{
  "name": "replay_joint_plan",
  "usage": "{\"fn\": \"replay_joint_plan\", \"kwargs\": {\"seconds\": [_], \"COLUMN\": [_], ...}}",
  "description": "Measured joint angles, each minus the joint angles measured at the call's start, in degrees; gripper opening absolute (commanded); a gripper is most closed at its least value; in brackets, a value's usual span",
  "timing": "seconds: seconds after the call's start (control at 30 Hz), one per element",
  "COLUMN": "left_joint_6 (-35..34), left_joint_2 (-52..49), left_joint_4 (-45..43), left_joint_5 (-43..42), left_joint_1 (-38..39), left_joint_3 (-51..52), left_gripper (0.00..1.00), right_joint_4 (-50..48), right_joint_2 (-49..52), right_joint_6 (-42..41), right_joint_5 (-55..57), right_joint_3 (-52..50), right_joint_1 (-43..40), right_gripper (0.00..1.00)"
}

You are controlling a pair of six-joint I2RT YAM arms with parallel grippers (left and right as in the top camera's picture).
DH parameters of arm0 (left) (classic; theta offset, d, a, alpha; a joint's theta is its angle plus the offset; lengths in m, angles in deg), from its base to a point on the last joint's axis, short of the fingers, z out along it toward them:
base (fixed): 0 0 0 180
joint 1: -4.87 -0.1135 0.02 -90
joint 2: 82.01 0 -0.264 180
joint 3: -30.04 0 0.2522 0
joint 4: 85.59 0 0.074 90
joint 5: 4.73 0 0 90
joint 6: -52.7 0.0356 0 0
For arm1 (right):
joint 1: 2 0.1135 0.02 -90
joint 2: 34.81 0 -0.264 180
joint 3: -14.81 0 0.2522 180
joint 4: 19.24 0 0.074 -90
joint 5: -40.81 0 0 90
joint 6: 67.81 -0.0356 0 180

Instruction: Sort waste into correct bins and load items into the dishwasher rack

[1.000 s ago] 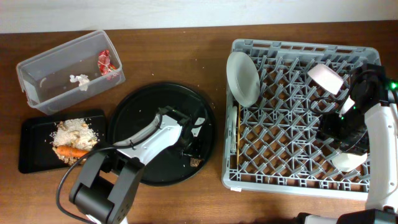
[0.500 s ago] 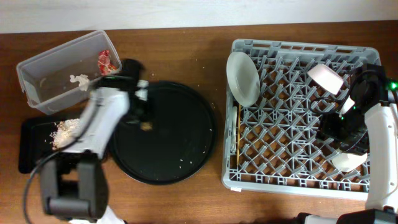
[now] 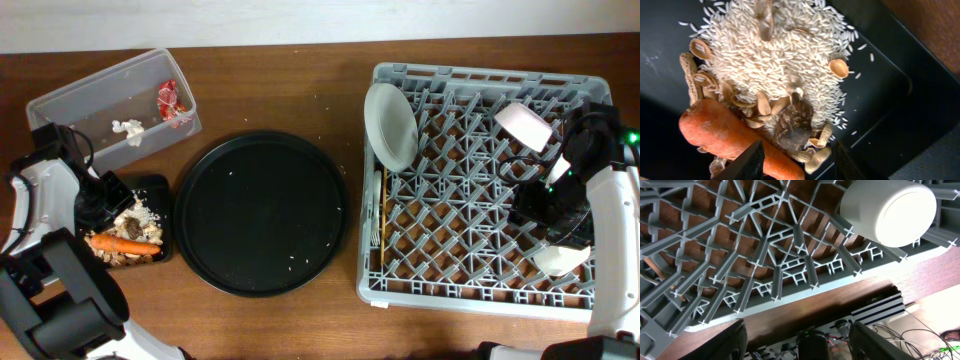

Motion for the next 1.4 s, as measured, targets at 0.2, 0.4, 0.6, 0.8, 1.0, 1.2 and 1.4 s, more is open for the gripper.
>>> {"fn": "replay_joint_plan", "kwargs": {"seconds": [0.2, 0.4, 0.6, 0.8, 1.0, 1.2, 1.4], "left_joint_6": [1.92, 9.27, 9.90, 10.08, 10.08, 10.08, 10.08], "left_joint_2": [9.05, 11.67, 33.83, 77.66, 80.56, 80.56, 80.48], "left_joint_4": [0.42, 16.74, 3.56, -7.06, -6.97, -6.78, -6.69], "left_joint_5": [-4.20, -5.38, -3.82, -1.66, -1.49, -1.49, -1.22], "left_joint_1": [12.46, 37.59, 37.18, 36.96, 36.96, 36.96, 36.96], "left_joint_3": [-0.39, -1.07, 13.81, 33.33, 33.57, 33.59, 33.79], "left_gripper": [0.70, 0.83, 0.99, 0.99, 0.99, 0.99, 0.99], "right_joint_4": [-0.98, -5.99, -20.48, -23.39, -23.37, -28.48, -71.38], "right_joint_2": [0.00, 0.02, -22.16, -52.30, -52.57, -58.88, -83.95], "right_joint_6": [-0.13, 8.35, 9.25, 9.31, 9.35, 9.33, 9.51], "right_joint_5": [-0.90, -11.50, -11.02, -9.68, -9.68, -7.50, -8.76], "right_joint_3": [0.00, 0.00, -10.86, -20.63, -20.63, -23.54, -62.38], "right_joint_1": [0.00, 8.72, 10.16, 10.23, 10.23, 10.45, 16.22], "right_gripper": [0.93, 0.99, 0.99, 0.99, 0.99, 0.99, 0.99]}}
